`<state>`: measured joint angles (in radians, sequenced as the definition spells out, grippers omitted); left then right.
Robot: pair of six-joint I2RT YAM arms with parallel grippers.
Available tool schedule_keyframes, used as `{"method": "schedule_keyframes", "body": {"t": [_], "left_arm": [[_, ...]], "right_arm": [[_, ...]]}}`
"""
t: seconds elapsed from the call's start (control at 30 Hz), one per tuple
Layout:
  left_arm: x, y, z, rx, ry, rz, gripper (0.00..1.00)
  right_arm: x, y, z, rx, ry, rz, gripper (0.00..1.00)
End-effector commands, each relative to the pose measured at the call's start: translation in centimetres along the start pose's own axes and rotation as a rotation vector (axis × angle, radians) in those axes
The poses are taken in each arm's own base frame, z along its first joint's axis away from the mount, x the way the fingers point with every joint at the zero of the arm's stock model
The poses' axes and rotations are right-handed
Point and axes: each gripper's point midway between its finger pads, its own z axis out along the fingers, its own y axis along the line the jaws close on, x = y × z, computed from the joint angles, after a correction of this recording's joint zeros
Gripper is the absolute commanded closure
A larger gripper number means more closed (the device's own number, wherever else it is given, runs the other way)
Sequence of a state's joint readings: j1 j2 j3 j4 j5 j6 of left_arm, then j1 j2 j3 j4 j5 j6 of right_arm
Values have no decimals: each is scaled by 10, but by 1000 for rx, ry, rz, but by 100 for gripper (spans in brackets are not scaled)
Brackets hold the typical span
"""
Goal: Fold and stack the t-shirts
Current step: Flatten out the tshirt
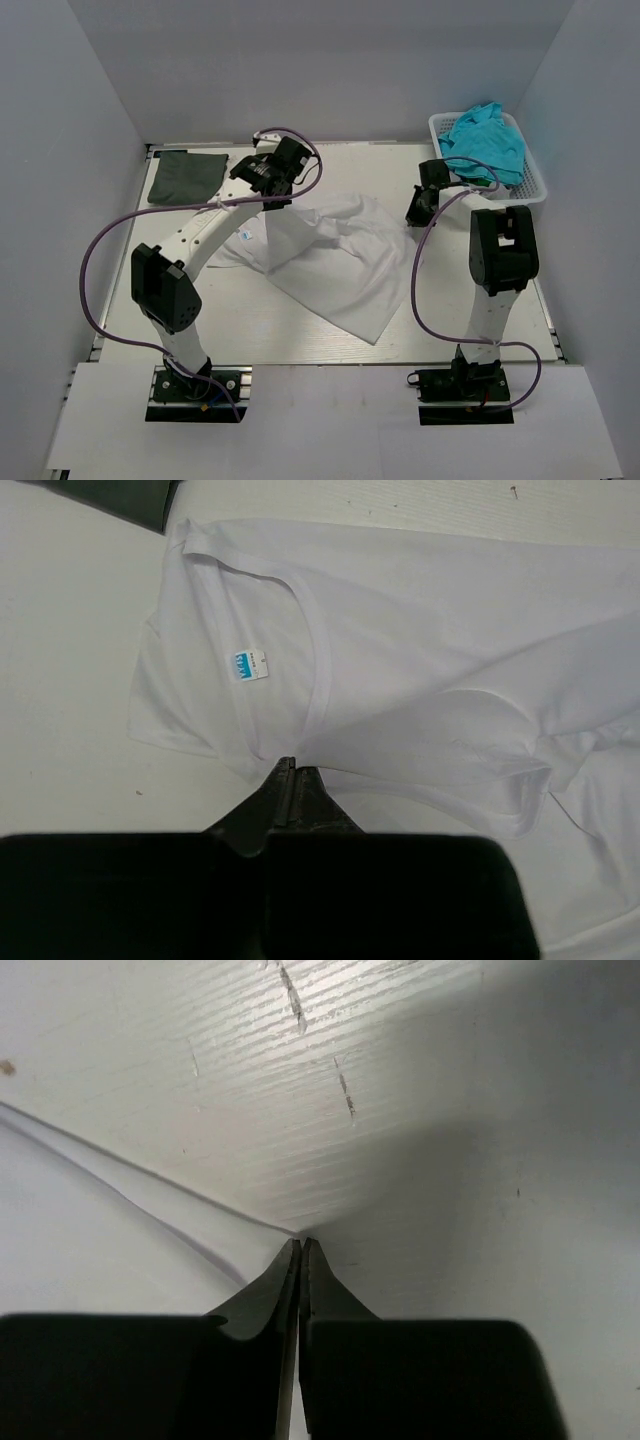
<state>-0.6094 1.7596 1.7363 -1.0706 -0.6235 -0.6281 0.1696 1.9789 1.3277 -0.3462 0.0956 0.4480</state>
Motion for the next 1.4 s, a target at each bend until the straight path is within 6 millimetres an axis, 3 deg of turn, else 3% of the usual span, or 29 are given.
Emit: {"method": "schedule_keyframes", "body": {"t": [0.0, 0.1, 0.13, 0.2, 0.23, 0.3, 0.33, 0.37, 0.4, 0.43, 0.47, 0.53, 0.57, 0.63, 0.67, 0.77, 0.8, 0.87, 0.9, 0.93, 1.0, 1.13, 1.23, 1.3, 1.37], "left_arm": [[-23, 7, -15, 34, -53, -53, 100], [-37, 15, -25, 39, -90, -65, 100], [-41, 16, -27, 34, -102, -62, 100], [-56, 22, -43, 52, -147, -97, 100], [-62, 25, -48, 50, -167, -110, 100], [-73, 35, -59, 51, -200, -133, 100], [-84, 42, -72, 62, -242, -157, 100], [-88, 49, -79, 56, -263, -159, 100], [-97, 51, -89, 78, -297, -190, 100], [-103, 57, -97, 77, -324, -196, 100], [-113, 66, -114, 103, -373, -218, 100], [-122, 77, -131, 118, -424, -242, 100], [-126, 83, -139, 118, -449, -245, 100], [-136, 102, -162, 123, -513, -292, 100], [-141, 110, -172, 124, -540, -306, 100], [-152, 137, -206, 134, -622, -365, 100], [-158, 144, -218, 148, -657, -380, 100], [-162, 160, -247, 211, -718, -418, 100], [-163, 158, -259, 264, -739, -404, 100], [-167, 161, -272, 308, -771, -427, 100], [-165, 174, -302, 402, -830, -447, 100], [-159, 183, -340, 555, -894, -449, 100], [-155, 183, -350, 604, -902, -447, 100], [-156, 178, -348, 613, -891, -445, 100], [-154, 167, -331, 586, -843, -431, 100]], "right_arm": [[5, 5, 3, -26, 29, 1, 100], [-15, 12, -17, -49, -38, -17, 100], [-31, 18, -40, -68, -98, -16, 100], [-47, 20, -59, -78, -160, -31, 100], [-67, 27, -94, -112, -253, -28, 100], [-81, 26, -118, -116, -329, -31, 100], [-95, 30, -156, -150, -429, -33, 100], [-103, 30, -172, -158, -480, -40, 100], [-114, 29, -200, -165, -564, -37, 100], [-117, 25, -211, -155, -591, -41, 100], [-123, 25, -246, -171, -671, -37, 100], [-130, 18, -272, -153, -737, -37, 100], [-133, 14, -304, -158, -806, -26, 100], [-138, 5, -329, -122, -874, -22, 100], [-138, 1, -357, -131, -931, -9, 100], [-142, -13, -396, -84, -1026, 6, 100], [-143, -15, -418, -87, -1071, 9, 100], [-142, -21, -445, -77, -1122, 9, 100], [-138, -22, -471, -104, -1170, 14, 100], [-137, -21, -478, -118, -1182, 6, 100], [-131, -23, -511, -145, -1239, 3, 100], [-115, -22, -541, -206, -1272, -12, 100], [-100, -17, -555, -280, -1278, -34, 100], [-97, -13, -552, -302, -1263, -44, 100], [-98, -9, -530, -292, -1199, -59, 100]]}}
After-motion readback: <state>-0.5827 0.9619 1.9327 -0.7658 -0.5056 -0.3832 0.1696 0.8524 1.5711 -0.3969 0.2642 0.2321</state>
